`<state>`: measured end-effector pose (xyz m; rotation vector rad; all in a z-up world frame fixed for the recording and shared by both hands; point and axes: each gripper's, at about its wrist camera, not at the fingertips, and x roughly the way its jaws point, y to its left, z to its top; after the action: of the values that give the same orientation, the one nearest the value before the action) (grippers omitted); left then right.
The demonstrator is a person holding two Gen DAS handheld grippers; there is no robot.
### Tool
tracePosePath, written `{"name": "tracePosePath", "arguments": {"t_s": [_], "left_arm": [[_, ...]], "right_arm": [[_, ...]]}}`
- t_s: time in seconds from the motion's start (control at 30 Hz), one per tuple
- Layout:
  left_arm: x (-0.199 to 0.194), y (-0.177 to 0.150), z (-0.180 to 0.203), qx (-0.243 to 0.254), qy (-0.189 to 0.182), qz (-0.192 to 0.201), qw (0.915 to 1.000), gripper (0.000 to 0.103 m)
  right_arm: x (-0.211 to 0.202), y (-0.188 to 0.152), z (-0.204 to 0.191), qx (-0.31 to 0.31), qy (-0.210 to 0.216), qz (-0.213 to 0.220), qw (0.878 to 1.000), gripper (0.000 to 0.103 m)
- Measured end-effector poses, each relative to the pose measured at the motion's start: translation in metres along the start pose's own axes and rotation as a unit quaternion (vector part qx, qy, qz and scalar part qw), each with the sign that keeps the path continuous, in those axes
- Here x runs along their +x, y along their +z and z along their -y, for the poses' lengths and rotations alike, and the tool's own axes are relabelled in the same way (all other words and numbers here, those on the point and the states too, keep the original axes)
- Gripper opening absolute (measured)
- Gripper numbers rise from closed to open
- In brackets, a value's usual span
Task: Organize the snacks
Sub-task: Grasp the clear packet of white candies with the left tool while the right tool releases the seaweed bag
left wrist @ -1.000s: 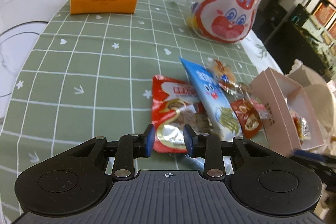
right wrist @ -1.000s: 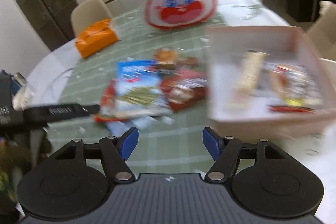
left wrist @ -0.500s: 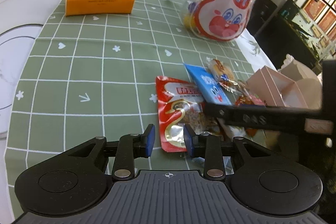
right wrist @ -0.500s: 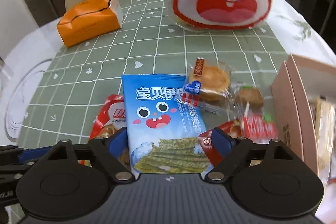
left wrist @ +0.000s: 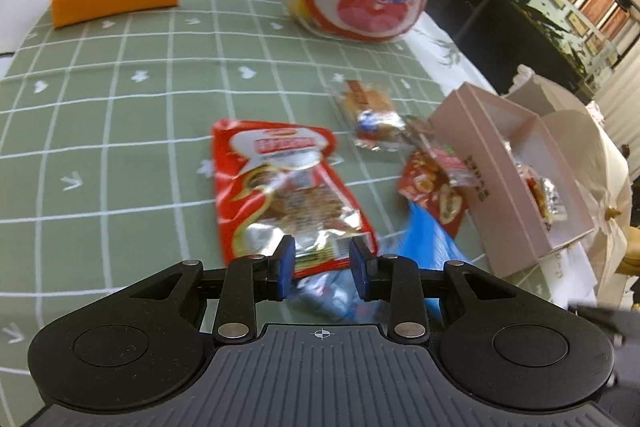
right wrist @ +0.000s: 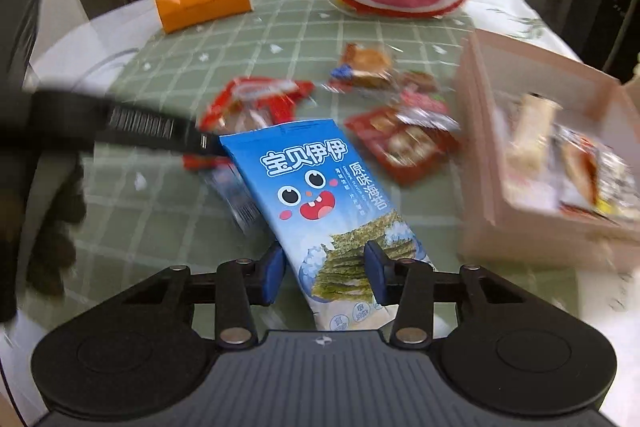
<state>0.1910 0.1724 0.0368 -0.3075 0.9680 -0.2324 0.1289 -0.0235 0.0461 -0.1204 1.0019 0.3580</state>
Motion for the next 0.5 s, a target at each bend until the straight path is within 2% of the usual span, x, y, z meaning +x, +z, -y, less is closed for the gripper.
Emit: {"name": "tracePosePath", "arguments": {"t_s": [0.07,0.23,0.3,0.33,0.4,0.5], "left_arm": [[0.002,0.006,-0.001,-0.003,0.008,0.008,0.9999,0.033],[0.012,0.031,-0.014,-0.049,0.072,0.029,0.9957,0.033],[0.018,0.039,-0.018,-0.061,0.091,0.036,0.9933,0.033],[0.022,0.042,-0.018,-0.064,0.098,0.038,0.9924,0.033],[0.030,0.048,-0.014,-0.054,0.094,0.039,0.9933,0.033],[0.042,0.050,0.002,-0.007,0.064,0.025,0.9976,0.035]], "right_arm": [[-0.007,-0.011,0.006,-0.009,-0.007,0.000,1.000,0.042],[-0.026,-0.034,0.026,-0.015,0.010,0.008,1.000,0.046],[-0.032,-0.037,0.032,-0.008,0.016,0.016,1.000,0.053],[-0.036,-0.038,0.038,0.000,0.017,0.025,1.000,0.060],[-0.043,-0.039,0.052,0.022,0.019,0.041,0.999,0.064],[-0.047,-0.038,0.072,0.049,0.032,0.048,0.997,0.067]]}}
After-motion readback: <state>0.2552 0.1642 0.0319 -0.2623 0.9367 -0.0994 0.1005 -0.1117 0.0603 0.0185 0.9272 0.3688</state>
